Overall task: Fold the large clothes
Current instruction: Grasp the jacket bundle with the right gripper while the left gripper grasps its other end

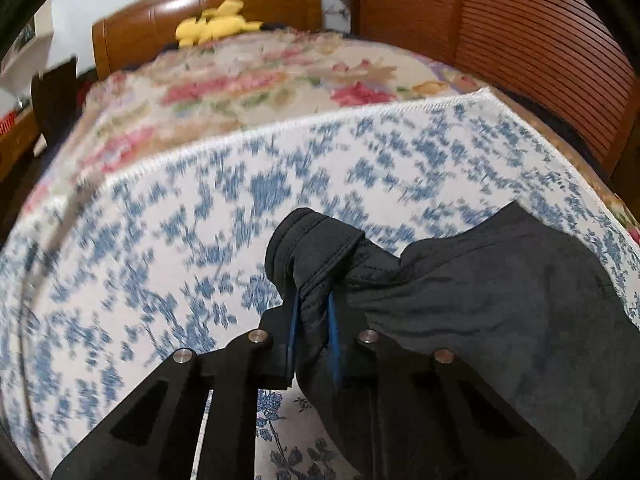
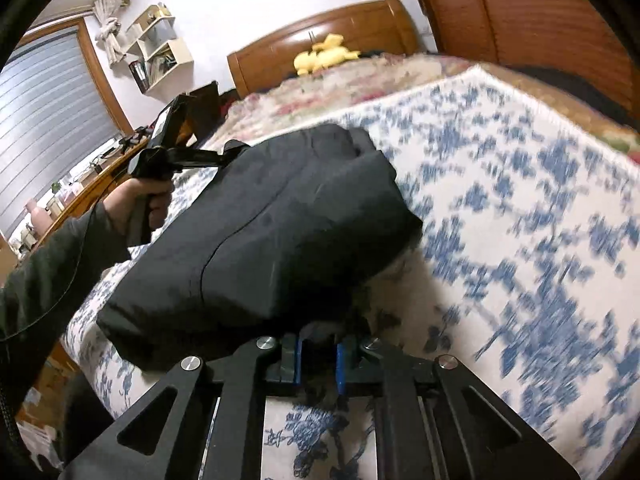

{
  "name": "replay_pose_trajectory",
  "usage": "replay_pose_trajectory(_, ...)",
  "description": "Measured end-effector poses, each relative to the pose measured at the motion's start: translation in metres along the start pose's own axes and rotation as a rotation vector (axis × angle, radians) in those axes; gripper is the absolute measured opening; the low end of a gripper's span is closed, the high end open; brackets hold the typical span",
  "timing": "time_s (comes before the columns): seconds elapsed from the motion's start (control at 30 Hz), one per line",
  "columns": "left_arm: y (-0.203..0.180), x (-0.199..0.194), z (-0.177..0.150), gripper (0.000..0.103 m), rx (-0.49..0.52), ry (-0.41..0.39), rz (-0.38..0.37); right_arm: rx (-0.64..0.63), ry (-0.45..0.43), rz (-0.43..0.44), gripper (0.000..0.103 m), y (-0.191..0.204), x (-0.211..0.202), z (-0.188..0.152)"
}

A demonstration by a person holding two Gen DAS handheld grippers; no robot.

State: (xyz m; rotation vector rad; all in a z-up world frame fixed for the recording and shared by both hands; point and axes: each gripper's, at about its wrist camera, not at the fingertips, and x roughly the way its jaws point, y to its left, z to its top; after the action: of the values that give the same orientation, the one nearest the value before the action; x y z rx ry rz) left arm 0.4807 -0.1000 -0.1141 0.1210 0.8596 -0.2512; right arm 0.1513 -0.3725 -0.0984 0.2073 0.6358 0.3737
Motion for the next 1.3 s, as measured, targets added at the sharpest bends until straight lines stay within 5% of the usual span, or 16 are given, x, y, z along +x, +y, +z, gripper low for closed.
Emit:
replay_pose_trajectory(0.13,-0.027,-0.03,0.013,0.012,0.068,-0.055,0.038,-0.043,-0.052,-0.021,0.01,-0.011,-0.015,0.016)
replay_pose_trajectory(0.33,-0.099,-0.07,0.039,0.012,0.154,-0.153,0.0,-0.11,-0.114,-0.114,0.009,-0.048,-0.053,0.041)
replay_pose_trajectory(0.8,-0.353,-0.065,0.124,0.012,0.26,-0.295,-0.269,-0.092,-0.167,-0.566,0.008,-0.215,-0.203,0.096)
replay_pose_trajectory(1.1,-0.461,-0.048,0.139,0.012,0.341,-0.288,-0.367,0.02,-0.12,-0.801,0.008,-0.279,-0.259,0.075)
replay_pose_trajectory(1.3,-0.475,-0.05,0.126,0.021,0.368,-0.264,-0.349,0.199,-0.08,-0.796,0.018,-0.298,-0.275,0.047)
